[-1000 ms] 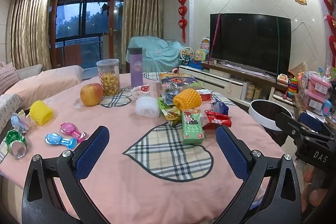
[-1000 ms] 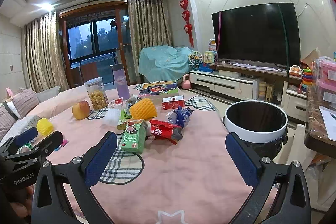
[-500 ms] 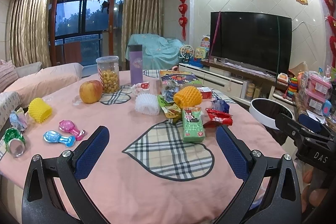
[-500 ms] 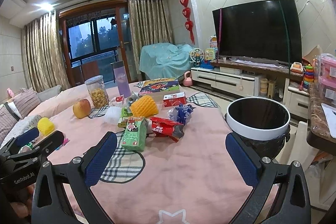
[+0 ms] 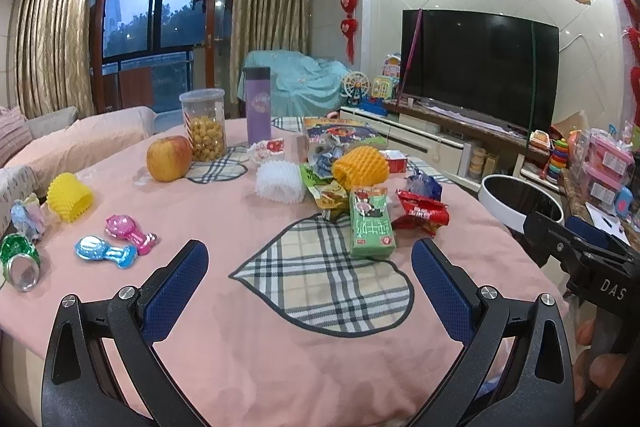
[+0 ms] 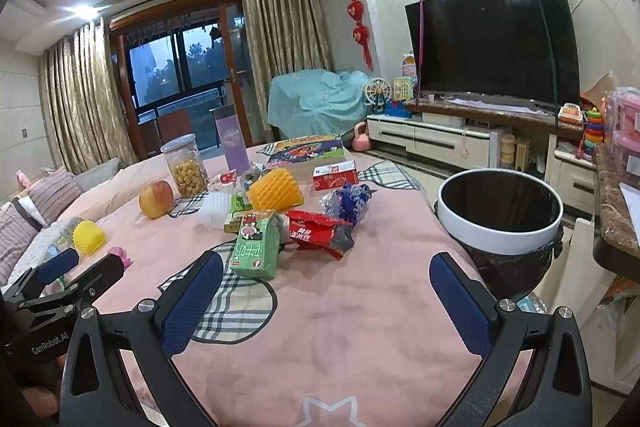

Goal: Collect trash
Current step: 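Grasp the green milk carton with the left tool while the right tool grasps the red snack bag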

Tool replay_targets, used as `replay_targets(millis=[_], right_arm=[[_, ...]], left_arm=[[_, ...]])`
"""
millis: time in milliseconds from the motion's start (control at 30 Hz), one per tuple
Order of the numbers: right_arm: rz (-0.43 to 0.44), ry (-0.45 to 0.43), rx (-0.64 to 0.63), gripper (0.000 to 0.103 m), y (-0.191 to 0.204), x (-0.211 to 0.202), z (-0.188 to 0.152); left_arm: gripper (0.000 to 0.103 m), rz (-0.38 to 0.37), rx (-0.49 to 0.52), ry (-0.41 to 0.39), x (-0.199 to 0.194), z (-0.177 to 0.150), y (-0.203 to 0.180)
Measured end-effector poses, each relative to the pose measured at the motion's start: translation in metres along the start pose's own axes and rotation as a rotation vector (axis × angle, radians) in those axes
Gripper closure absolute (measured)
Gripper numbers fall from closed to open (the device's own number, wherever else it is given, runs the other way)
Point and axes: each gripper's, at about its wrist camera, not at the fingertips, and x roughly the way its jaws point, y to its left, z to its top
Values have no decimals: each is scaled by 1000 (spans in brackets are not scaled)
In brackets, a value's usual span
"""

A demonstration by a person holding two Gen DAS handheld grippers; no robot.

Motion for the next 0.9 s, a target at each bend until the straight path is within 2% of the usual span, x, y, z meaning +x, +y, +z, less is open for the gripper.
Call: replay_targets(millis=[300, 500, 900], right_arm=[[25, 81, 23, 0, -15, 27, -2], [65, 178, 50, 0, -32, 62, -1], [148, 288, 85, 0, -47, 120, 11]], left_arm=[[0, -25, 2, 92, 31, -5, -1], [0, -69, 12, 187, 66, -4, -11], [0, -115, 36, 294, 122, 2, -34]])
